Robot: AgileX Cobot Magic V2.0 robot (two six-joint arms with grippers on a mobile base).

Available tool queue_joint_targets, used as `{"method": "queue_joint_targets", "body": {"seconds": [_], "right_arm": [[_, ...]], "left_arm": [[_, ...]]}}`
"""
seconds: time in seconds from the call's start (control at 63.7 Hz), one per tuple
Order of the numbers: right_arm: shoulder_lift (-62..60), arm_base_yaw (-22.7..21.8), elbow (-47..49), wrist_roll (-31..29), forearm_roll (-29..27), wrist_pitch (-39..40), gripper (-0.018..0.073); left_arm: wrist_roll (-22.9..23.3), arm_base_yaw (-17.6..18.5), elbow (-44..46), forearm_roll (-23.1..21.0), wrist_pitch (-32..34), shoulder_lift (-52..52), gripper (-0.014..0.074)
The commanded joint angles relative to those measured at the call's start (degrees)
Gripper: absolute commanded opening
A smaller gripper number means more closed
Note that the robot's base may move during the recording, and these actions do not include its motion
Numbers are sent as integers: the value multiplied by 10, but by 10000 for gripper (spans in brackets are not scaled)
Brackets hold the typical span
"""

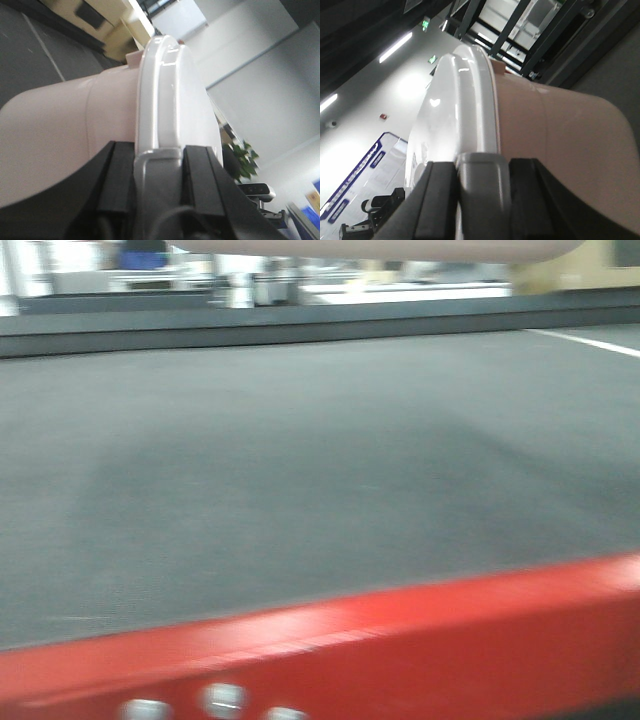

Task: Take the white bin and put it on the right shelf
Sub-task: 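Hold the bin raised and drive away from the red table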

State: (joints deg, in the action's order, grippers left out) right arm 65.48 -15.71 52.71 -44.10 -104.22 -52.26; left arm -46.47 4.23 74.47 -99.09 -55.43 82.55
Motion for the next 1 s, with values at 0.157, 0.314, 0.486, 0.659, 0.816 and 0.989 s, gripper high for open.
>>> {"method": "queue_joint_targets", "body": {"seconds": [0.157, 0.314, 0.486, 0.659, 0.816, 0.989], "right_arm": [[-17, 22, 23, 0, -41, -85, 67], [-17, 22, 23, 0, -41, -67, 67], [-17, 22, 23, 0, -41, -58, 67], [-17, 22, 23, 0, -41, -57, 67], [-17, 22, 23, 0, -41, -56, 67], [-17, 22, 23, 0, -41, -56, 67]], "left_arm": [[6, 36, 25, -86, -204, -31, -126], [6, 36, 25, -86, -204, -31, -126], [6, 36, 25, -86, -204, -31, -126], [6, 36, 25, -86, -204, -31, -126], [6, 36, 25, -86, -204, -31, -126], [6, 36, 25, -86, -204, -31, -126]]}}
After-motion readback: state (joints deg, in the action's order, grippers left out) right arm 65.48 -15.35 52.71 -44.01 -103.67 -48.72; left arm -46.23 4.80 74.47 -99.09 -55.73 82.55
